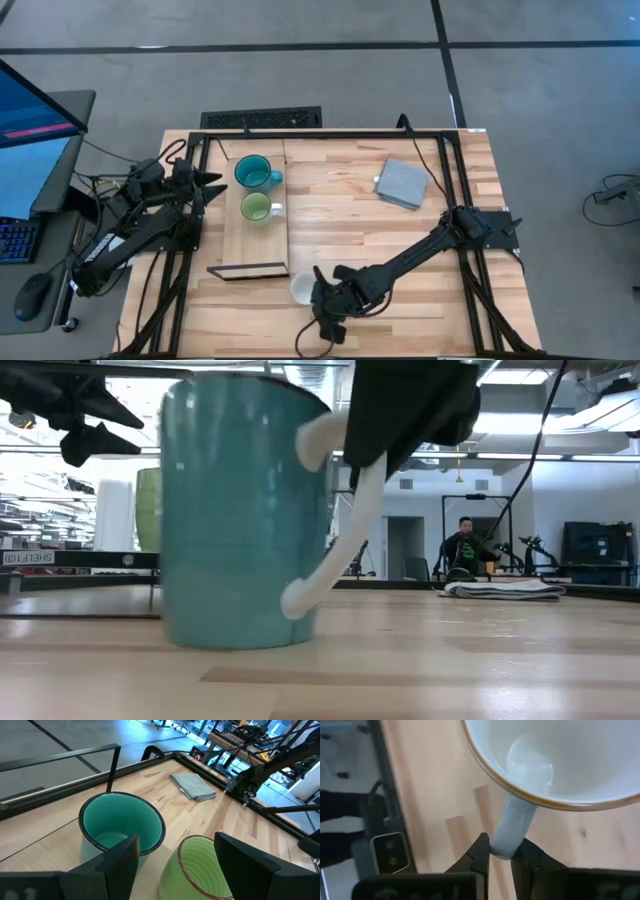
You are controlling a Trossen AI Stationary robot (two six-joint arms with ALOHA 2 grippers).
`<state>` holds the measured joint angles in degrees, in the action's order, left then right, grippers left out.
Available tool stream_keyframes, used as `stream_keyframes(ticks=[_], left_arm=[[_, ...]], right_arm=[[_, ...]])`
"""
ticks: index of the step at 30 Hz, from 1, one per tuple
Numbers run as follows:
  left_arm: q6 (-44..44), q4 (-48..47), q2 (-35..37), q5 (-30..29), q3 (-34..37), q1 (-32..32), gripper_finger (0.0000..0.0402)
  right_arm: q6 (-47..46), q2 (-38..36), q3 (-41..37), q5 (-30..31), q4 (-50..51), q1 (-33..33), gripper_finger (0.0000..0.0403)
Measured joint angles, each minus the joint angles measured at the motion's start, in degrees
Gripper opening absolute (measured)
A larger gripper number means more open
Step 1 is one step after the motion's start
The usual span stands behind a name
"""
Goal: Stack small to large cups/mugs on shelf
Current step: Put the white mug on the shelf
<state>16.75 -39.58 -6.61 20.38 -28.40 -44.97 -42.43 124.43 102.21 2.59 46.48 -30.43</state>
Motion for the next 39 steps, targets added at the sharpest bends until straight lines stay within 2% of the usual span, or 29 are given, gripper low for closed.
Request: stream_keyframes(ticks=[4, 13, 23, 39], left_arm=[[0.0, 0.0, 0.0, 0.0, 0.0, 0.0, 0.0248], [0.0, 0.0, 0.0, 0.0, 0.0, 0.0, 0.0248], [0.0, 0.0, 0.0, 0.0, 0.0, 0.0, 0.0248], [0.0, 0.0, 0.0, 0.0, 0.0, 0.0, 0.0248]], right_arm=[[-3.5, 0.0, 0.0, 0.7, 2.8, 0.9, 0.0063], [-4.0, 0.0, 0.0, 1.2, 4.2, 3.6, 0.0067], [-4.8, 0.8, -0.6, 1.2, 7.5, 3.9, 0.0107], [-4.3, -0.3, -0.4, 2.1, 7.2, 3.9, 0.0108]])
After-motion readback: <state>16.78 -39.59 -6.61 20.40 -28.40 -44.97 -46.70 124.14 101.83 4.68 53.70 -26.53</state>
